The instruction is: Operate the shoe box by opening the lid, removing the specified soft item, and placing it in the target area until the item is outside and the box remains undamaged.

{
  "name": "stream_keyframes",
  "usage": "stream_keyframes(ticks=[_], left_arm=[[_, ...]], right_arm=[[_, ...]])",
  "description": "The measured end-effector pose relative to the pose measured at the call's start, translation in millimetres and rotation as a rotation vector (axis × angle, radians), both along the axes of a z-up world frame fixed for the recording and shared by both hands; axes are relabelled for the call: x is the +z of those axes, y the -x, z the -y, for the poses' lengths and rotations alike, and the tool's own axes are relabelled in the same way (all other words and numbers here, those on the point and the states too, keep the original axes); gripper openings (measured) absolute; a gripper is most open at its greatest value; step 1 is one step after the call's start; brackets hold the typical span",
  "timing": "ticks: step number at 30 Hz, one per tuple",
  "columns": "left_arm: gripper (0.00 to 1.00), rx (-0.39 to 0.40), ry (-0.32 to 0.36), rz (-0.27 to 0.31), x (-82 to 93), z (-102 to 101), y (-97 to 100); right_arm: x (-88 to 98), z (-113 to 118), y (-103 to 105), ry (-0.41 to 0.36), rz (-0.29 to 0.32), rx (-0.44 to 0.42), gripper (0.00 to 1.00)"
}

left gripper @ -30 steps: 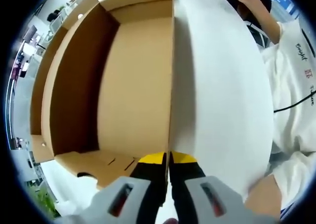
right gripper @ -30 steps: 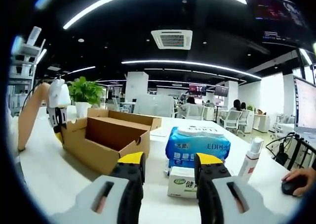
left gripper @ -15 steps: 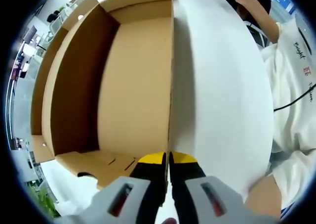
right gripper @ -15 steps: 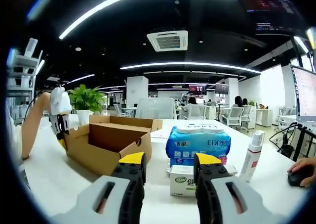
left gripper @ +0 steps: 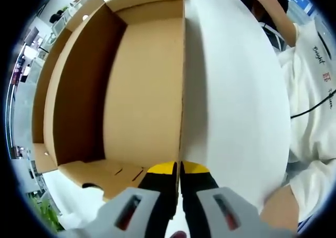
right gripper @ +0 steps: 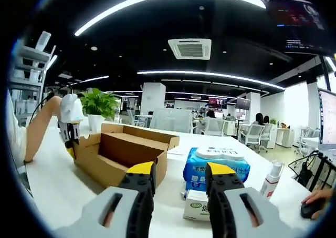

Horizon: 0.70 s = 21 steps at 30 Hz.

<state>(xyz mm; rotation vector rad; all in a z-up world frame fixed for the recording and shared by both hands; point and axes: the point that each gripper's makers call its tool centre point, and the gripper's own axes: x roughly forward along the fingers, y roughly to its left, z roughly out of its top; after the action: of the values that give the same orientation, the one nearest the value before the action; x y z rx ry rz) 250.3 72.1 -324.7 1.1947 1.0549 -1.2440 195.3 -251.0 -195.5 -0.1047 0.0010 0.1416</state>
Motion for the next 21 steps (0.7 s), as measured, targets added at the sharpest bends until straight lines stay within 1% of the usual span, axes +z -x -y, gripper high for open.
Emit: stream_keyframes(ticks=[1,6,7,9,13,15,16,17,18,19,21], left_arm=[[0.02,0.003,-0.006,0.003,-0.3,-0.1,0.1],[0.02,0.016,0.002,-0.001,0.4,-0.3,0.0],[0.02,0.011,0.002,0.0,0.3,-0.3,0.2],[0.02,0.005,0.002,0.003,0.3,-0.4,0.3],[0.02,0.005,0.007,0.0,0.4,-0.5,0.2],[0.02,0.006,0.01,-0.001,0.6,-0.7,0.1],[0.02,0.005,0.012,-0.002,0.7,-0.7,0.1],[0.02,0.011,0.017,-0.006,1.0,-0.7,-0.2],[0.02,0.01,0.019,-0.007,1.0,-0.6,-0.1],[0.02,0.009,0.019,-0.008,1.0,-0.5,0.0],[0.02,0.008,0.02,-0.008,1.1,-0.5,0.1]], right_arm=[[3.1,-5.2,-0.6,-0.039,0.006,0.026,0.34],[12.3,-12.0,-2.0,-0.077,0.036,0.065,0.36],[14.3,-13.8,-1.6,-0.088,0.051,0.074,0.36],[13.7,-15.8,-1.4,-0.099,0.055,0.084,0.36],[9.4,-19.9,-4.7,-0.092,0.039,0.082,0.33],[5.5,-18.1,-5.5,-0.064,0.002,0.067,0.3],[5.0,-16.7,-5.3,-0.059,-0.004,0.059,0.3],[6.6,-13.3,-4.9,-0.063,0.003,0.039,0.29],[12.3,-8.7,-3.2,-0.106,0.044,0.015,0.29],[13.7,-9.1,-2.7,-0.134,0.056,0.021,0.28],[10.6,-11.3,-7.0,-0.133,0.034,0.029,0.27]])
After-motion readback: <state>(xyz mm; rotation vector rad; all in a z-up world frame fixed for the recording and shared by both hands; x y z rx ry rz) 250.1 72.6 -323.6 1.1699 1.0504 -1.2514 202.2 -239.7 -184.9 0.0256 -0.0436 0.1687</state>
